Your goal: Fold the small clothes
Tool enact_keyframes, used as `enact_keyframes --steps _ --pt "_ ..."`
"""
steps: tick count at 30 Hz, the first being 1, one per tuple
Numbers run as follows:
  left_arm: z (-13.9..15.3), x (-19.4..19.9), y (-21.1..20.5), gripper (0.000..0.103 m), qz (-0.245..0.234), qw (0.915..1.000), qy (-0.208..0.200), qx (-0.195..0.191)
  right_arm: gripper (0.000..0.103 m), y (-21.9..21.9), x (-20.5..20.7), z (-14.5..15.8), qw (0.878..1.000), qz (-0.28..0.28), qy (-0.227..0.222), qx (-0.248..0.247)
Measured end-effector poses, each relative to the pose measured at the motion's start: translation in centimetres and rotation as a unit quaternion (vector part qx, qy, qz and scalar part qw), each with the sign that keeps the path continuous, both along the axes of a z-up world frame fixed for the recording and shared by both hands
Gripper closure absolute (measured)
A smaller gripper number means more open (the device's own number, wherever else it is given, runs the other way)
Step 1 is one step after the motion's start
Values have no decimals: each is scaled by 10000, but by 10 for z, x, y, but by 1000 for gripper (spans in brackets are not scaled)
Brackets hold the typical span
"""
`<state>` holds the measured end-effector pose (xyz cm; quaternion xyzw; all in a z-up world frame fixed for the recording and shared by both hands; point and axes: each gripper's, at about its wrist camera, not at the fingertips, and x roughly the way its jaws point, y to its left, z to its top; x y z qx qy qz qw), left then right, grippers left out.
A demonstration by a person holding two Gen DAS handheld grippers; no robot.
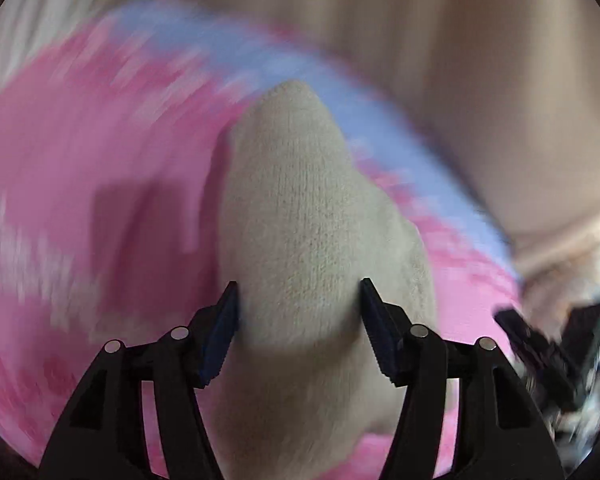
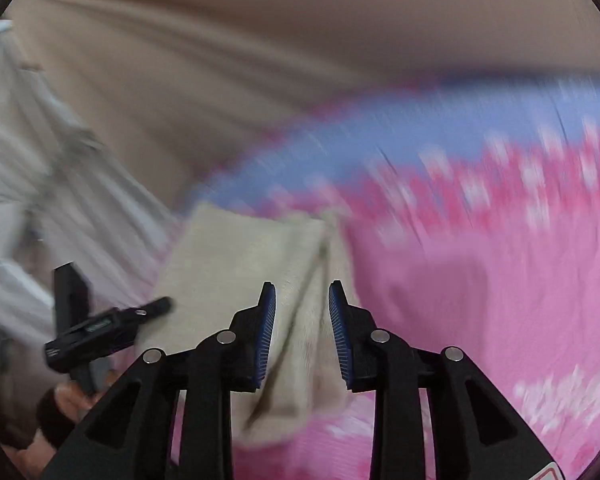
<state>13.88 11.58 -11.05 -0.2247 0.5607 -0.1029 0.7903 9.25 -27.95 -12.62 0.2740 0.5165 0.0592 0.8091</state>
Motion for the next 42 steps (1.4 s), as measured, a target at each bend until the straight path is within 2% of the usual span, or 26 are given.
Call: enact_keyframes --steps 1,2,3,4,5,6,8,9,10,13,14,15,18,20,22,24,26,27,28,29,31,34,36,39,40,42 --pt "-29 -4 16 41 319 9990 305 89 74 0 -3 -19 9995 -134 267 75" --pt "-38 -17 36 40 528 9968 63 -601 74 2 -13 -27 9988 -287 266 297" --pt "-34 -22 43 40 582 9952 -40 -788 73 5 -21 -26 9983 -326 116 472" --pt "-25 -25 45 40 444 9965 -126 -699 71 11 -27 -21 9982 -317 -15 505" --pt "-18 -25 44 38 309 9976 -203 -592 55 17 -28 -17 9985 -295 -81 463" --pt "-11 -24 42 33 128 9982 -310 -487 33 23 -26 -15 9987 -272 -142 399" --pt "-5 -16 40 25 -129 9981 -397 -447 20 38 -14 -18 9998 -108 -145 104" --pt "-8 -10 38 19 -168 9984 -321 -423 20 45 -5 -24 10000 -18 -34 32" --pt "-15 -3 36 19 -186 9985 -158 -485 20 50 5 -33 9999 18 137 54" --pt "-37 14 33 22 -238 9947 231 -971 22 56 22 -51 9970 -152 307 698" --pt "-39 22 29 29 -276 9947 306 -942 42 60 23 -51 9956 -174 245 885" --pt "-41 27 25 37 -341 9946 299 -929 67 62 24 -49 9948 -167 178 989" --pt "-17 37 9 57 -828 9921 -33 -946 81 71 13 -3 9978 -109 -382 524" --pt "12 39 -4 60 -1258 9861 -435 -993 83 76 -5 36 9966 -62 -787 243" --pt "33 41 -15 60 -1541 9790 -724 -1117 83 77 -25 63 9936 -89 -1121 -140" --pt "40 42 -22 55 -1715 9741 -899 -1169 82 70 -37 60 9932 -248 -1118 -190" --pt "21 48 -34 43 -1760 9779 -772 -825 76 61 -33 22 9964 -361 -669 -363" --pt "8 48 -33 41 -1751 9801 -645 -680 73 56 -31 4 9976 -398 -333 -459" --pt "-12 51 -35 37 -1697 9836 -381 -483 73 52 -31 -24 9973 -489 225 -491" --pt "-22 46 -29 34 -1631 9850 -241 -516 73 49 -34 -32 9969 -598 420 -292" --pt "-20 36 -21 33 -1525 9860 -251 -620 73 46 -51 -17 9965 -834 2 84" --pt "-6 22 -14 26 -1457 9877 -493 -288 70 56 -71 24 9953 -724 -626 -133" --pt "-9 17 -15 22 -1457 9880 -474 -189 70 62 -74 25 9964 -546 -624 -156" --pt "-20 15 -7 20 -1320 9903 -374 -205 68 67 -69 8 9983 -468 -174 -293" --pt "-21 11 -4 20 -1216 9917 -298 -308 64 65 -69 2 9982 -561 -43 -184" --pt "-26 6 4 19 -1093 9920 -104 -630 33 60 -67 -1 9969 -780 -2 -83"
